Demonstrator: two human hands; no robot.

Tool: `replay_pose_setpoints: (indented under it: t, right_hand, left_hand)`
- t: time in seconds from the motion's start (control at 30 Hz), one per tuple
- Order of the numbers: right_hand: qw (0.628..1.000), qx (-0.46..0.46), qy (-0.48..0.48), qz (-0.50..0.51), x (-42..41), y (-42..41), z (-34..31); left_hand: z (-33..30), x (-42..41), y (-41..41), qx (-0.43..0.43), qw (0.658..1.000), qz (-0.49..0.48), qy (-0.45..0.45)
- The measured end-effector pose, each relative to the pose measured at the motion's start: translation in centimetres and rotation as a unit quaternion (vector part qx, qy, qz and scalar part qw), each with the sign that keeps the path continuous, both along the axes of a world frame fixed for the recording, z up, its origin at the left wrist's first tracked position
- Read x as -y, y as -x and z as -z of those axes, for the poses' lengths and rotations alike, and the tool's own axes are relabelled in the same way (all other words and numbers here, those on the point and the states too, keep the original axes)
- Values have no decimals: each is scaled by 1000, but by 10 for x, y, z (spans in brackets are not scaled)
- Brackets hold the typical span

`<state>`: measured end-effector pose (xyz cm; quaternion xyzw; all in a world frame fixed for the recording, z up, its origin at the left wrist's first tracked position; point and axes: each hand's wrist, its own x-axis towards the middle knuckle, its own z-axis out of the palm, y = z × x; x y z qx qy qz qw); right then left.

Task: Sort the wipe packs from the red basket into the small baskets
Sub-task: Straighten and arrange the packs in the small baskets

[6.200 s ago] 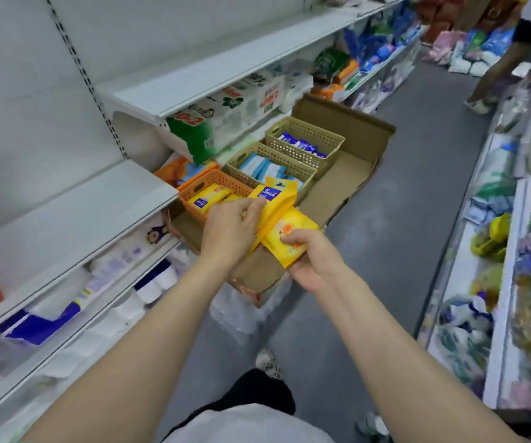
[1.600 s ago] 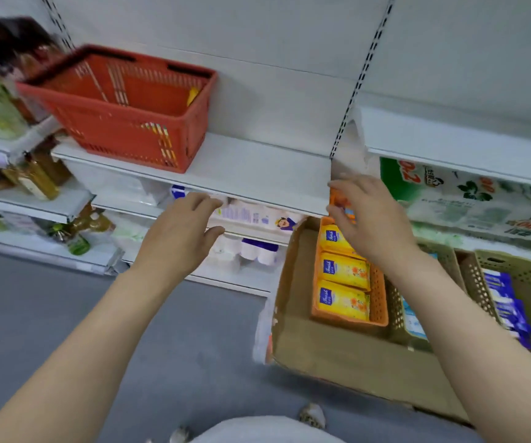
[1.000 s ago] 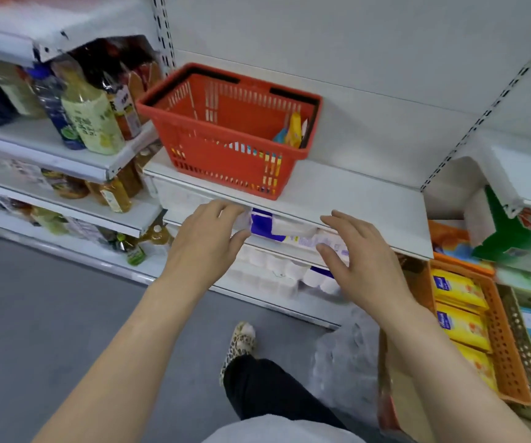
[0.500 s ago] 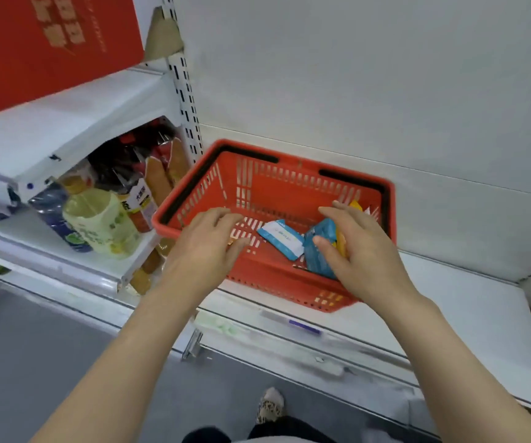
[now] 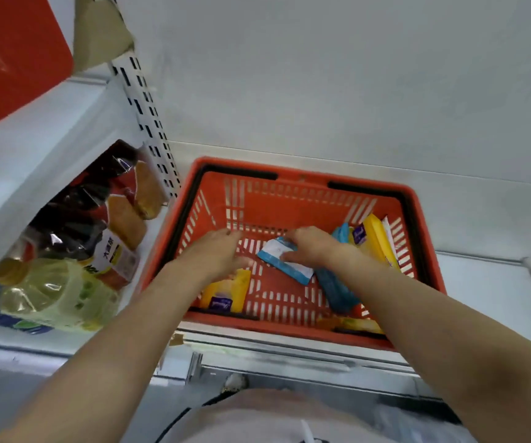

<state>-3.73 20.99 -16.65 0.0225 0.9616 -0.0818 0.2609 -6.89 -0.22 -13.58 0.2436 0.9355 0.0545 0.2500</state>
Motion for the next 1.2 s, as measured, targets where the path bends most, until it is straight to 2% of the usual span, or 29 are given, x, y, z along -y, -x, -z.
replay_pose_setpoints:
  t: [0.07,0.13,0.23,0.3,0.4,0.47,0.53,0.63,0.77,0.83,0.93,1.0,1.07,1.13,1.2]
  right_hand:
    - [999,50,-10,6,3,11,21]
    - [998,60,-24,22,7,13,40]
    - [997,16,-76,21,12,7,59]
    - [997,-14,-79,16,9,9,58]
    - [996,5,21,82,-5,16,42]
    - [971,44,148,183,-17,14,34]
    - [938,78,226,252,-24,7,26]
    - [925,80,247,276,-30,-4,15]
    - [891,33,303,337,-32,-18,2]
    - [885,-1,299,356,-34,-24,-2]
    - [892,-36,256,371,-40,-35,-6]
    - [877,-53,266,397,-43,-43,-8]
    - [850,-60,299,430,-44,-51,-9]
    - [837,-62,324,437,-44,-56,-12]
    - [828,-54,354,431,-44,-58,-14]
  left_hand:
    - [8,2,12,27,999,22,26]
    - [14,1,20,52,997,44,39]
    - [19,-3,28,87,992,68,54]
    - [24,-9,30,135,984,75,83]
    - [31,-17,30,195,968,74,142]
    - [33,-23,29,224,957,69,170]
    - [33,-28,27,255,950,47,172]
    - [38,-29,30,276,949,-14,154]
    - [54,-35,31,350,927,-134,25]
    - [60,-42,23,376,913,-158,5]
    - [65,-50,12,332,936,-88,70]
    - [68,-53,10,230,967,16,112]
    - [73,-55,11,133,985,73,86]
    - [77,-58,13,118,990,77,11]
    - [80,-61,13,137,984,108,-22]
